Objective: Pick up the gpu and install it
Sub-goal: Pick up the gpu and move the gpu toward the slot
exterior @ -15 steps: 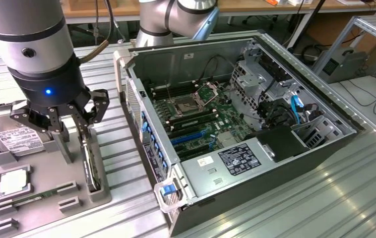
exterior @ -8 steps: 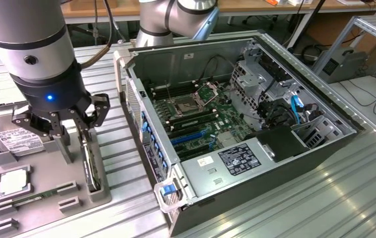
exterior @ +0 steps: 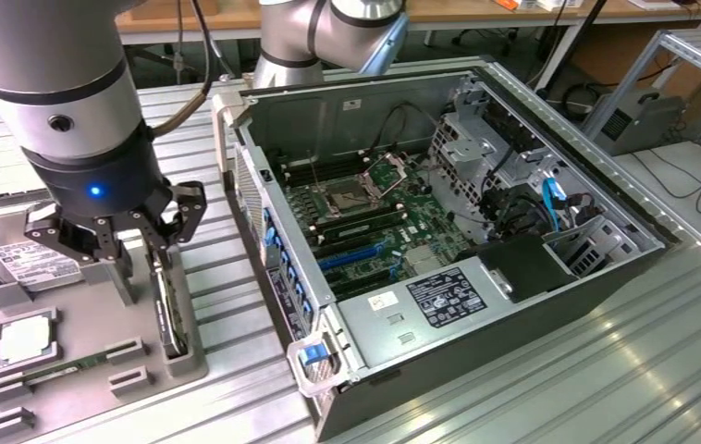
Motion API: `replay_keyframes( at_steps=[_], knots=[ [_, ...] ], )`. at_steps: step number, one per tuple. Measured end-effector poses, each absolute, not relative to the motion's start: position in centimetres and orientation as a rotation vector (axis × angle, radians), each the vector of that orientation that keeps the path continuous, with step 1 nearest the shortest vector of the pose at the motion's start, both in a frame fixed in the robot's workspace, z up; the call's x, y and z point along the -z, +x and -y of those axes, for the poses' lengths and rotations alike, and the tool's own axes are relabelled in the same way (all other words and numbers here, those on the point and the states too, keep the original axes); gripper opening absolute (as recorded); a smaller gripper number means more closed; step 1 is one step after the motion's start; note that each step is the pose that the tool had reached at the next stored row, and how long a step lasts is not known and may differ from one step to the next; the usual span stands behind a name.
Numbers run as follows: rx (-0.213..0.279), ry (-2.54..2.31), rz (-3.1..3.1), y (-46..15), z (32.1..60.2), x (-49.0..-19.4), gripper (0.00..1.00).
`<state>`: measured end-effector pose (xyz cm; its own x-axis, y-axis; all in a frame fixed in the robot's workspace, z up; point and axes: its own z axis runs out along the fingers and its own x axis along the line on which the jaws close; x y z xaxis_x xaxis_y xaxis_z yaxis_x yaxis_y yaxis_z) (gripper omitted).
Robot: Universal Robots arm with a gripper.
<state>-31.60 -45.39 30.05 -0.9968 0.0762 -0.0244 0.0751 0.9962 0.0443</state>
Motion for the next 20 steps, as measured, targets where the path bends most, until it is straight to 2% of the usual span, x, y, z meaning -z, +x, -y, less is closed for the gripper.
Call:
replay_keyframes(
  at_steps=[20],
  knots=[
    [-0.067, 0.118, -3.113, -31.6, 45.5, -27.2, 0.42]
  ],
)
